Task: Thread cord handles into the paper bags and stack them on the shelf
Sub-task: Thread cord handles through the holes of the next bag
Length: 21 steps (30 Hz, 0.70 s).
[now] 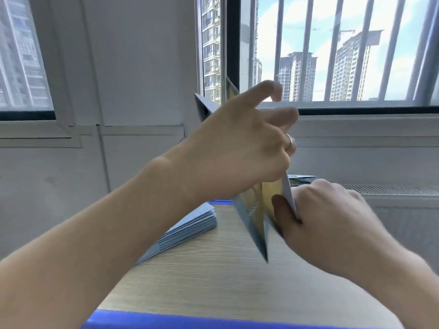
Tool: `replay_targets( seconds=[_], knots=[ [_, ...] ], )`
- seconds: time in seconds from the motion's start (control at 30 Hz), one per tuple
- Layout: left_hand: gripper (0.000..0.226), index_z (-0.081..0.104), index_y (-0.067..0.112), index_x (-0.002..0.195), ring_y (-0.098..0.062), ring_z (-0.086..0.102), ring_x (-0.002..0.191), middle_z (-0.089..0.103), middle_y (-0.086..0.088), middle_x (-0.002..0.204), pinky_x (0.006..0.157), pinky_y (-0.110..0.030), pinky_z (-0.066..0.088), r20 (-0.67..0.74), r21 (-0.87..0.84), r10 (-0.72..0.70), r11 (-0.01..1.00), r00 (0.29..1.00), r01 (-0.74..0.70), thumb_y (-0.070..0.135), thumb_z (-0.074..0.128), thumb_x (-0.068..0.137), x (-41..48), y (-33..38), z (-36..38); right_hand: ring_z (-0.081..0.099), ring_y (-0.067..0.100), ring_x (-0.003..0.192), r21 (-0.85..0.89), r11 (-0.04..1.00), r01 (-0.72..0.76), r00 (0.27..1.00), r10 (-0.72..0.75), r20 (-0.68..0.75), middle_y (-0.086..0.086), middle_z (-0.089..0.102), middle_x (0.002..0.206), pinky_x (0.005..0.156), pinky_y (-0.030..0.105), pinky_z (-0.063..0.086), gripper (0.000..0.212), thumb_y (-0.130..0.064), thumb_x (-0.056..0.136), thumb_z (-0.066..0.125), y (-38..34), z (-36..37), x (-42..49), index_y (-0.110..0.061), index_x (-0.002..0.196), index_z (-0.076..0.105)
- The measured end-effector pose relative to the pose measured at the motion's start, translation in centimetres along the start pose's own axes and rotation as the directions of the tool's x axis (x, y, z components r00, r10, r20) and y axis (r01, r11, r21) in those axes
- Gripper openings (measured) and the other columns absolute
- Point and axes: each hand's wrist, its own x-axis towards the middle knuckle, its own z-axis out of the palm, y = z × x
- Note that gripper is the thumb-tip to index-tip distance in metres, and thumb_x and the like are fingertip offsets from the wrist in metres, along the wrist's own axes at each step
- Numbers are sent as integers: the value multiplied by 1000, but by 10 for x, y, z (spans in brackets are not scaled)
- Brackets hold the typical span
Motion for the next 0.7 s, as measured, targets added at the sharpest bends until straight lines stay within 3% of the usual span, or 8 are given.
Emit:
replay_targets(
  seconds=[0.07,0.17,0.27,0.37,0.43,0.5,0.6,0.7],
  knots=[
    [39,64,25,58,-18,61,112,74,8,106,107,-44,28,-98,46,-165,984,981,170,0,53,86,-13,15,9,41,28,67,38,996,-76,995,78,-60,-1,38,64,60,36,31,43,-45,96,22,-6,32,-1,-14,73,41],
    [34,59,21,60,-25,42,132,50,0,148,108,-43,28,-168,-20,-520,851,837,525,2,61,87,-40,56,22,41,30,70,163,977,-141,987,152,-55,-1,38,63,57,39,25,40,-43,97,19,-12,84,-5,-17,76,41],
    [33,78,23,93,-40,28,137,27,-12,159,100,-40,37,-60,-226,-723,681,688,697,-5,63,82,-64,96,38,57,30,86,255,951,-173,985,160,69,3,60,86,64,37,29,43,-49,99,19,-21,127,-17,-19,86,47],
    [30,79,17,91,-43,38,134,23,-23,159,85,-30,42,76,-395,-808,514,584,762,8,51,89,-76,122,52,61,27,100,269,951,-154,983,120,137,2,65,103,67,35,30,69,-61,79,-3,-25,148,-22,-22,100,51],
    [32,77,14,76,-37,62,105,44,-34,142,68,-23,40,203,-416,-830,407,519,813,14,46,85,-74,132,59,61,29,99,288,945,-153,984,118,135,3,64,102,67,35,29,80,-59,63,-11,-24,154,-21,-22,99,50],
    [30,68,12,62,-33,51,57,64,-29,93,51,-20,21,271,-413,-849,323,454,851,15,41,74,-70,137,63,60,32,96,323,940,-112,991,81,110,3,63,99,65,36,30,72,-58,62,-9,-24,160,-20,-22,92,46],
    [31,70,12,61,-25,24,49,43,-14,57,50,-15,14,206,-443,-906,251,370,861,16,41,72,-67,138,70,58,31,84,435,901,9,996,-46,74,3,60,87,62,38,35,56,-63,74,8,-23,161,-20,-20,84,43],
    [29,65,14,53,-20,18,45,22,0,48,49,-16,14,83,-425,-906,345,415,837,13,43,72,-75,129,68,60,16,77,483,861,161,965,-241,107,-2,65,79,65,32,43,55,-72,83,29,-11,145,-18,-22,83,51]
  ],
)
